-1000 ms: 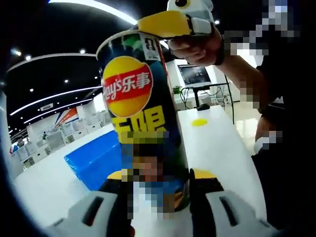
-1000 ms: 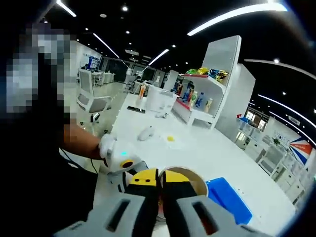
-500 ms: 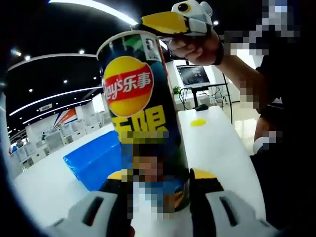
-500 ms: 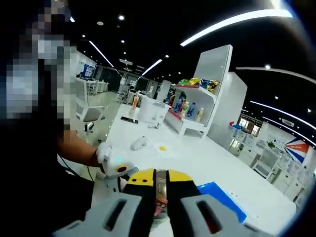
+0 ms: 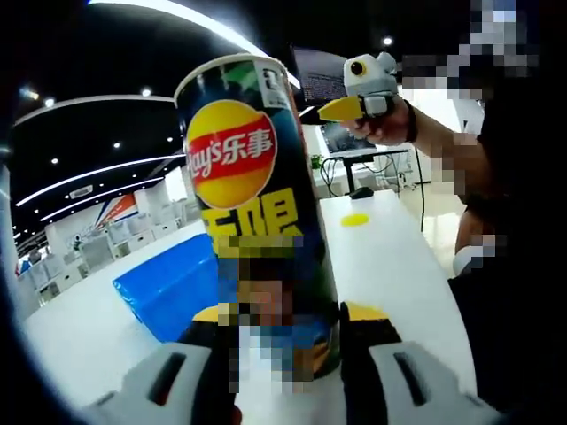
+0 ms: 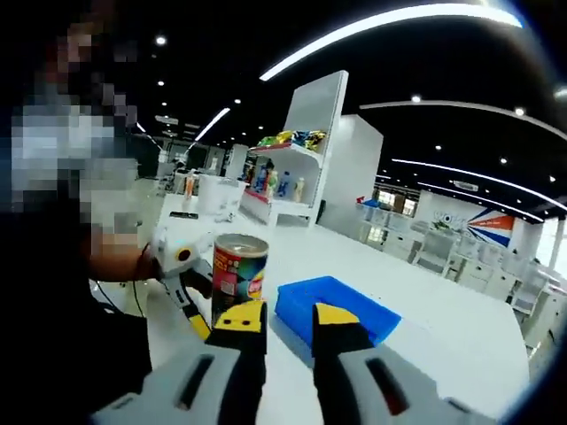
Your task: Open the lid of the chip container on the table, take out the chips, place them into the box in front of the container, and close the lid
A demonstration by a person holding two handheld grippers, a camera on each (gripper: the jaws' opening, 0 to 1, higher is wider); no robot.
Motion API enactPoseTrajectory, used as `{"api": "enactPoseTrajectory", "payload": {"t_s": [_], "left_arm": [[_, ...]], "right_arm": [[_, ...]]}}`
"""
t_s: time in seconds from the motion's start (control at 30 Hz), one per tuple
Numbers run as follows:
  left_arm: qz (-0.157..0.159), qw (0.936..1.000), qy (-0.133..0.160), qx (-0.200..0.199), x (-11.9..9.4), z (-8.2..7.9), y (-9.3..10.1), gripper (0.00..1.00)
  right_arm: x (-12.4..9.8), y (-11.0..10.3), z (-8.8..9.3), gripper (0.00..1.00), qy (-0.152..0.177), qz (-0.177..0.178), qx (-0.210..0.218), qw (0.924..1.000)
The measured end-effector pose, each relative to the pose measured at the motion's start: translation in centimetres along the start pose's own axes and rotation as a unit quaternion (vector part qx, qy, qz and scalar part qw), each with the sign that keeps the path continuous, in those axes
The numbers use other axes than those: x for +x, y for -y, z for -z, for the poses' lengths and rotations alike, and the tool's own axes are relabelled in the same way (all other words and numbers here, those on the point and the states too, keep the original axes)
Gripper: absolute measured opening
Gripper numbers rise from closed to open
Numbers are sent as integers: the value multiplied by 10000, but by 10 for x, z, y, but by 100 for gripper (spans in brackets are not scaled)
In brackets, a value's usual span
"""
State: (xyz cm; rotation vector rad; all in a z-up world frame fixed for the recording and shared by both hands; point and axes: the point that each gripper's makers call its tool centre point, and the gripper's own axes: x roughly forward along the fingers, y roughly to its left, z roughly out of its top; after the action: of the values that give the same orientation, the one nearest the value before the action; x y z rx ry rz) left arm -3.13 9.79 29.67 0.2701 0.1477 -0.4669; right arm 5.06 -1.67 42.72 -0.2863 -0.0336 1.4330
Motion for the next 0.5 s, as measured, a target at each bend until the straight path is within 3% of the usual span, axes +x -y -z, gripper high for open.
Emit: {"api": "enactPoseTrajectory", "payload": {"t_s": [0.17, 0.27, 0.5], "left_arm": [[9, 10000, -12, 0, 0, 1, 0, 44], [11, 10000, -16, -13, -1, 1, 0, 44], [18, 10000, -43, -12, -1, 2, 0, 44]], "right_arm": [[-32, 31, 31, 22, -216, 592, 269, 9976], [-52, 50, 54, 24, -459, 1002, 295, 9935], [-87, 75, 100, 29, -880, 1584, 523, 9820]]}}
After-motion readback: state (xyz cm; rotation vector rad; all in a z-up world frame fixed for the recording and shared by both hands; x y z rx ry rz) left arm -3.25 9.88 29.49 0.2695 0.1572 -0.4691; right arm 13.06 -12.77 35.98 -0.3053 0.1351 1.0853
